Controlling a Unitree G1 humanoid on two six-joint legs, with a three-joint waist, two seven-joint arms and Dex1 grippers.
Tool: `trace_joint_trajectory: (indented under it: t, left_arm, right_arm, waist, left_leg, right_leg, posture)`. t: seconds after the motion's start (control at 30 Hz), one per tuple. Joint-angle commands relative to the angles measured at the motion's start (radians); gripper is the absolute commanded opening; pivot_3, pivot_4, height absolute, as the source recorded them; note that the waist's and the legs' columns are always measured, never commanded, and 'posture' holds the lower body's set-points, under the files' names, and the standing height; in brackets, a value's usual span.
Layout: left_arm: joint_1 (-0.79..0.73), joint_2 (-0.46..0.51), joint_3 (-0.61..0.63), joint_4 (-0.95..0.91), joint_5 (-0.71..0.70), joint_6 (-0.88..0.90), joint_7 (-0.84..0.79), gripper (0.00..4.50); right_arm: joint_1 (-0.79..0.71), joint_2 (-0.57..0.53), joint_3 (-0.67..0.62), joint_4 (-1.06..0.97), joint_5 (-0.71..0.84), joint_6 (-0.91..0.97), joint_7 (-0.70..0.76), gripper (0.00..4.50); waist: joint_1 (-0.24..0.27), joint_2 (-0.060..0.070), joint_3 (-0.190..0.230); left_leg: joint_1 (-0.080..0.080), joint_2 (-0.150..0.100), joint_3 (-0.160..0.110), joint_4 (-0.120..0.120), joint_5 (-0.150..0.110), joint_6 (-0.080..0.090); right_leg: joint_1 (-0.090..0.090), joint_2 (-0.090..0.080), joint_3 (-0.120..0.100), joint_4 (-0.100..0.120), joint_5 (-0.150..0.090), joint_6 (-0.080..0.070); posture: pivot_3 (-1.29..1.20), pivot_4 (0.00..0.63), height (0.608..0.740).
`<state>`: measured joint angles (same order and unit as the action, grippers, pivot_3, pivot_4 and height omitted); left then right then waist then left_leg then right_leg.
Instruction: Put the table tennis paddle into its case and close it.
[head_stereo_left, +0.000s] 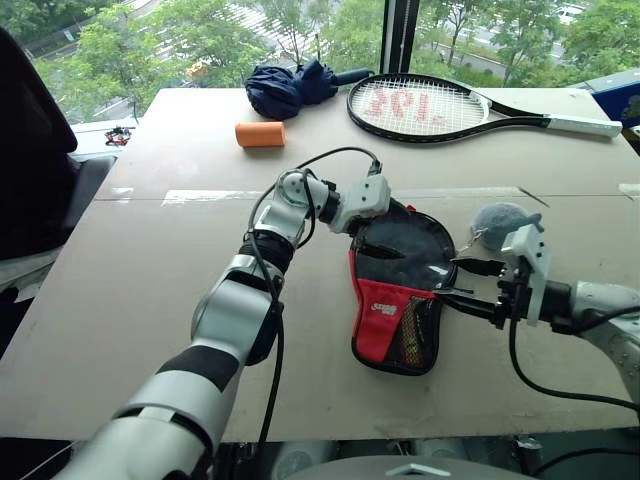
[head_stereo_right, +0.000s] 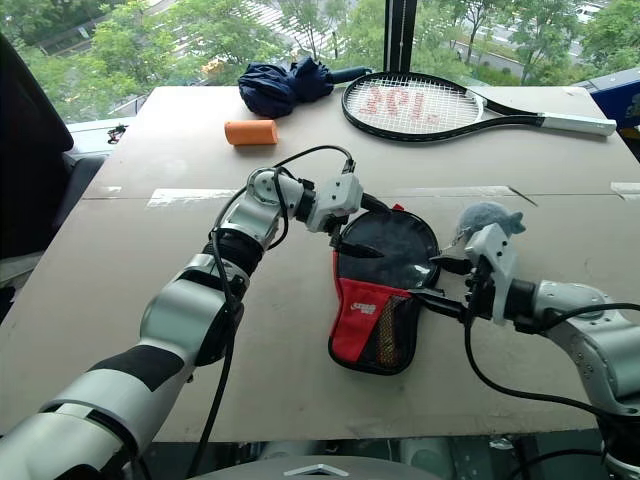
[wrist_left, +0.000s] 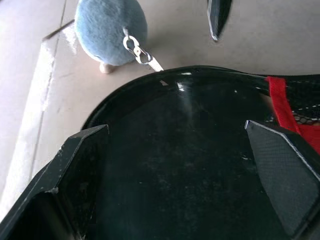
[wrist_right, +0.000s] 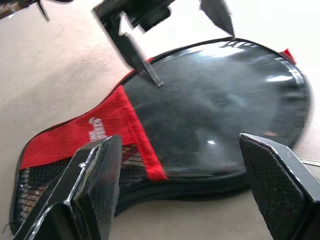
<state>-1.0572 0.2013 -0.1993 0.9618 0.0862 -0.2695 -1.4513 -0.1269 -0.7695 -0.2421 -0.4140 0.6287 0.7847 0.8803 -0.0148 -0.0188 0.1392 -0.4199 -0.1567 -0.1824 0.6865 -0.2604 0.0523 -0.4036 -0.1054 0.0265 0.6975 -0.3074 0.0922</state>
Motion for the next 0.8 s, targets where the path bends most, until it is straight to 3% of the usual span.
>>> trace_joint_trajectory:
  t: [0.03,0.2,0.4,0.6,0.7,0.8]
  left_arm:
    - [0.012,-0.025,-0.04,-0.079,-0.004,0.016,-0.008,4.44]
    - [0.031,-0.064,-0.089,-0.07,0.015,0.017,0.03,4.44]
    - [0.063,-0.053,-0.218,0.012,0.119,0.048,0.002,4.44]
    - [0.048,-0.072,-0.232,0.081,0.133,0.035,0.079,4.44]
    - [0.047,-0.078,-0.232,0.098,0.134,0.028,0.094,4.5]
    - [0.047,-0.085,-0.223,0.113,0.129,0.027,0.118,4.5]
  right_arm:
    - [-0.104,-0.066,-0.037,0.145,-0.073,-0.061,-0.024,3.74]
    - [-0.283,-0.117,0.041,0.384,-0.18,-0.127,-0.014,3.74]
    - [-0.47,-0.171,0.216,0.728,-0.343,-0.312,0.163,3.74]
    - [-0.56,-0.159,0.3,0.905,-0.41,-0.372,0.291,3.74]
    - [-0.58,-0.151,0.305,0.915,-0.4,-0.339,0.338,2.98]
    - [-0.556,-0.188,0.304,0.876,-0.382,-0.302,0.418,1.67]
  waist:
    - [0.0,0.0,0.0]
    - [0.0,0.0,0.0]
    - [-0.001,0.001,0.0]
    - [0.002,0.003,-0.002]
    - [0.003,0.004,-0.004]
    - [0.006,0.005,-0.006]
  left_leg:
    - [0.0,0.0,0.0,0.0,0.0,0.0]
    - [0.0,0.001,0.001,0.0,0.0,0.0]
    - [0.0,0.001,0.003,-0.001,0.0,0.0]
    - [0.001,0.001,0.004,0.0,0.0,0.0]
    - [0.002,0.001,0.004,0.001,0.0,0.0]
    - [0.003,0.001,0.003,0.001,0.0,0.0]
  right_leg:
    - [0.0,0.0,0.0,0.0,0.0,0.0]
    - [0.0,0.0,0.001,0.0,0.0,0.0]
    - [-0.001,0.0,0.001,0.0,0.0,0.0]
    - [0.0,0.0,0.002,0.0,0.0,0.0]
    - [0.001,0.0,0.002,0.0,0.0,0.0]
    - [0.003,0.0,0.002,0.0,0.0,0.0]
  posture:
    - [0.0,0.15,0.726]
    - [0.0,0.15,0.726]
    - [0.0,0.15,0.726]
    - [0.0,0.15,0.726]
    - [0.0,0.15,0.726]
    - [0.0,0.15,0.726]
